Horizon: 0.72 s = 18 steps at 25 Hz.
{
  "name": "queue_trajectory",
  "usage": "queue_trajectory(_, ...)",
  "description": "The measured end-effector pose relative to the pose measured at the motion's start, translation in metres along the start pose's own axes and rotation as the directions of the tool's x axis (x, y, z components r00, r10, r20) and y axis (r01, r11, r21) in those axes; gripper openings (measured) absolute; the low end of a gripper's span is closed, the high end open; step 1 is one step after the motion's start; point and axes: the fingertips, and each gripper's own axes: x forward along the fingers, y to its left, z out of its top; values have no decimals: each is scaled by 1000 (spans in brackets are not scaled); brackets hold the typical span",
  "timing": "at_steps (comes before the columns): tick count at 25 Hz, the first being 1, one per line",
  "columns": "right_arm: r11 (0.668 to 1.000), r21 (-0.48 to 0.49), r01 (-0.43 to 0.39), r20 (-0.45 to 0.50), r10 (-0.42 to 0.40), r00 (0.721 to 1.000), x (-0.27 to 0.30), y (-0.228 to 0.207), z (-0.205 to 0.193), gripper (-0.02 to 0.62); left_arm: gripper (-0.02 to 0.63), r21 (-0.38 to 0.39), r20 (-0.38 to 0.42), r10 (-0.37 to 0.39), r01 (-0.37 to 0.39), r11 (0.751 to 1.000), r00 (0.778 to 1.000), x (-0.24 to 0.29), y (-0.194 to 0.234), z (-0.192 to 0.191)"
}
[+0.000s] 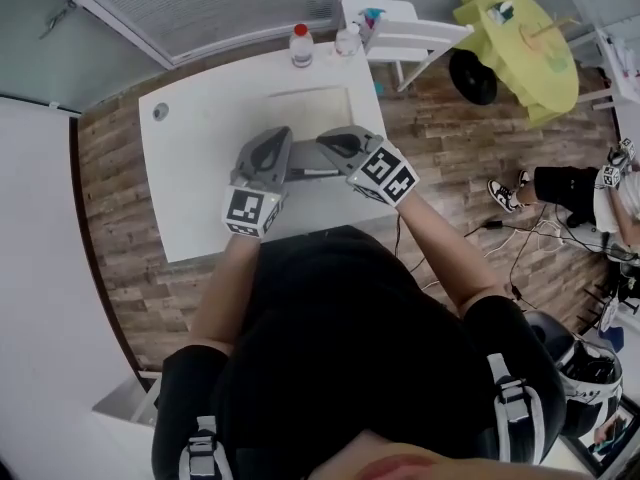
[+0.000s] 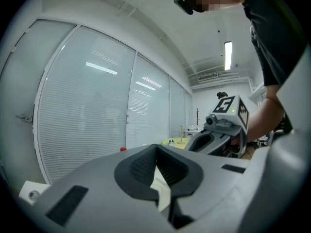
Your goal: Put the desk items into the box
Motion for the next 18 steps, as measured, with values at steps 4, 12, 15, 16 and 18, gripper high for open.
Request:
queue_trajectory(4, 999, -17, 30, 209, -26, 978, -26, 7, 47, 17, 11, -15, 15, -14, 14, 1000, 1000, -6, -8, 16)
queue_trajectory(12, 995, -49, 84, 375, -60, 925, -51, 13, 77, 17, 11, -5, 67, -60, 61, 998, 996, -18, -28, 38)
queue_trajectory(15, 995, -53, 88, 383, -61, 922, -51, 13, 79, 16, 11, 14, 71, -71, 71, 997, 995, -20, -33, 37)
queue_trajectory(16, 994, -58, 89, 383, -60, 922, -51, 13, 79, 15, 11, 14, 72, -72, 72, 997, 995, -20, -34, 36)
queue_trajectory(18, 993, -70, 93, 385, -59, 921, -50, 12, 78, 15, 11, 9, 79, -76, 76, 997, 994, -19, -35, 36)
